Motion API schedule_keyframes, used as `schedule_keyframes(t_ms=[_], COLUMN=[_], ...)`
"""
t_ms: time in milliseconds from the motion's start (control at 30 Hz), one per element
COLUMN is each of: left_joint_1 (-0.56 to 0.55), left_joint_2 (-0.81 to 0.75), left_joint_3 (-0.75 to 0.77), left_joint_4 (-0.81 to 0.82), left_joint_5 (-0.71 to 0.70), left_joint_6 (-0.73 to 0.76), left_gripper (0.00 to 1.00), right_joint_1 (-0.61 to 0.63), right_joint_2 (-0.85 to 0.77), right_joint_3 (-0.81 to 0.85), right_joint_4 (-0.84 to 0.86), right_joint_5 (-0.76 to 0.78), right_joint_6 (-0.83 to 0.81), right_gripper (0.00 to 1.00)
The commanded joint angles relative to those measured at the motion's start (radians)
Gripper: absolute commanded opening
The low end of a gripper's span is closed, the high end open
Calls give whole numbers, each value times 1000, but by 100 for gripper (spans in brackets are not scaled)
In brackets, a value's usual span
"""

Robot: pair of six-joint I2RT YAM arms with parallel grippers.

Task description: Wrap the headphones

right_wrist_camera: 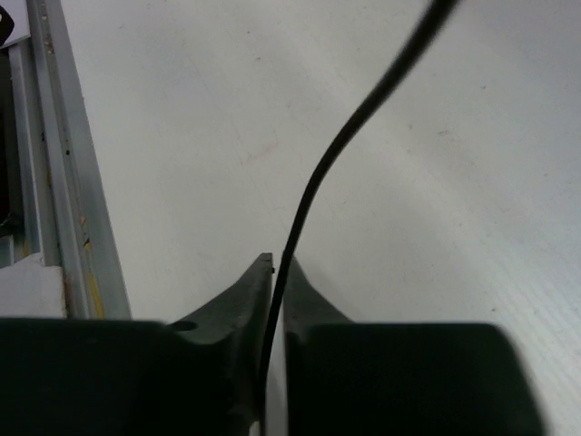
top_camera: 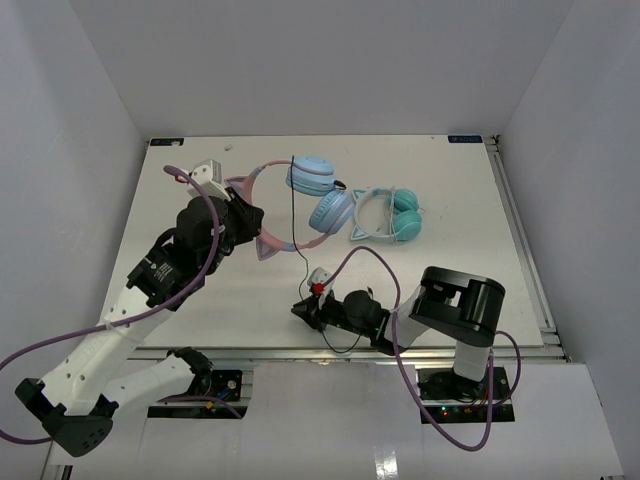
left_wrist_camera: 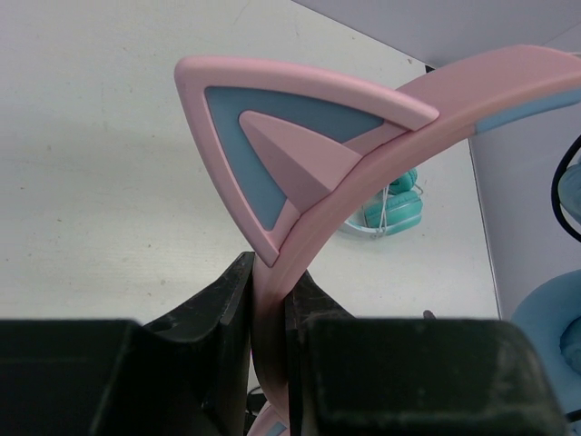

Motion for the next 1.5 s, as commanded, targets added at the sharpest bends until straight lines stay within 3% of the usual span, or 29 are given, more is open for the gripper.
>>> schedule_keyframes(t_ms=[0,267,433,733,900,1100,1333,1467], left_joint_1=[4,4,4,4,4,5,5,4], left_joint_2=[9,79,108,66,7,-43,-87,-115], left_joint_3=[23,87,131,156,170,231,226,184], left_joint_4=[76,41,35,14,-15,-123,-200,-237], left_joint_5=[-73,-300,-322,-293,-145,140,403,494], left_joint_6=[13,103,117,132,175,249,399,540], left_gripper=[0,0,0,0,0,0,0,0], right_joint_1=[1,16,36,34,24,0,-89,-189], right_joint_2=[8,-79,-142,-112,-112,-181,-324,-428], right_joint_3=[-5,-191,-258,-314,-317,-311,-222,-85], right_joint_4=[304,447,455,535,546,505,286,-50], right_joint_5=[-51,-39,0,111,139,194,188,114], right_joint_6=[25,25,2,-17,-14,-31,-47,-16], right_gripper=[8,8,8,8,8,8,8,8])
